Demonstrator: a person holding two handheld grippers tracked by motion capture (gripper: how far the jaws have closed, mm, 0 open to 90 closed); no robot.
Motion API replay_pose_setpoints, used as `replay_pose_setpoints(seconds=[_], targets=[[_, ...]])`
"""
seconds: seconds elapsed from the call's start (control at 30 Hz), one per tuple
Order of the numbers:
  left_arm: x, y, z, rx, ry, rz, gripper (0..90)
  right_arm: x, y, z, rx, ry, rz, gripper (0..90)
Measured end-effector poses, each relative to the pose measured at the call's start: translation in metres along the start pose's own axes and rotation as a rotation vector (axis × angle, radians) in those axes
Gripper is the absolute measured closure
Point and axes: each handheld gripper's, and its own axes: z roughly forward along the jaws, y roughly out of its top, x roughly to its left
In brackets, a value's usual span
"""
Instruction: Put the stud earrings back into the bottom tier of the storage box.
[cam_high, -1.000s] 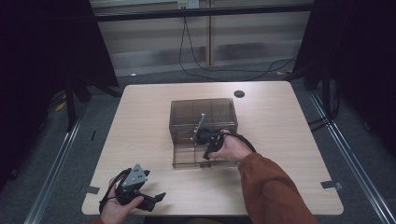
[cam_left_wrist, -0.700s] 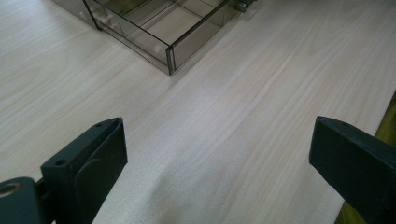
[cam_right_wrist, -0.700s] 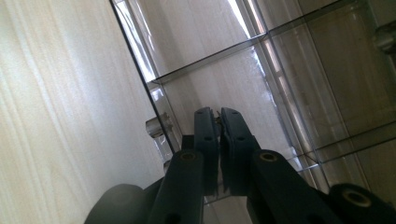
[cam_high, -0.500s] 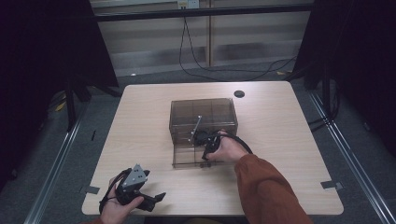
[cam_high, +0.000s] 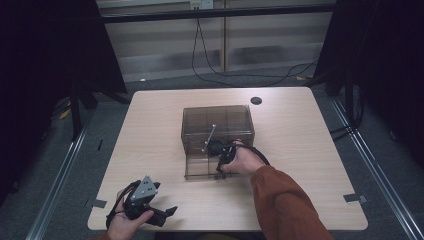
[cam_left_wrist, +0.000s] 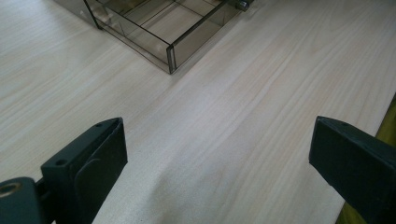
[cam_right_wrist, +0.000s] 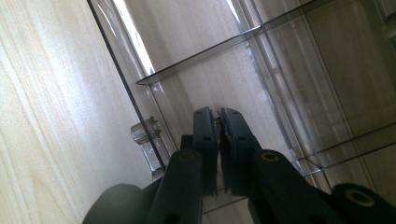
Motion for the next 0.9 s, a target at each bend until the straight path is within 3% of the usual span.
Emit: replay_pose_setpoints(seconds=[0.07, 0.1, 0.33, 0.57, 0.73, 0.9], targets=[[0.000, 0.000, 0.001, -0.014, -0.004, -0.015, 4.3, 0.001, 0.000, 0.000, 0.004, 0.001, 0.005, 84.4], [0.001, 0.000, 0.000, -0.008, -0.004, -0.001, 4.3, 0.001, 0.000, 0.000, 0.000, 0.001, 0.004, 84.5], [0.001, 0.000, -0.001, -0.002, -0.001, -0.004, 4.3, 0.000, -0.001, -0.003, -0.015, 0.000, 0.009, 78.1], [0.001, 0.000, 0.000, -0.005, 0.002, -0.019, 4.3, -0.001, -0.004, -0.009, -0.047, 0.020, 0.013, 65.7], [0.002, 0.000, -0.001, -0.002, 0.000, -0.007, 4.3, -0.001, -0.008, -0.013, -0.074, 0.004, 0.030, 61.1], [0.002, 0.000, 0.000, -0.009, 0.005, -0.016, 4.3, -0.004, -0.013, -0.016, -0.107, 0.022, 0.054, 60.1]])
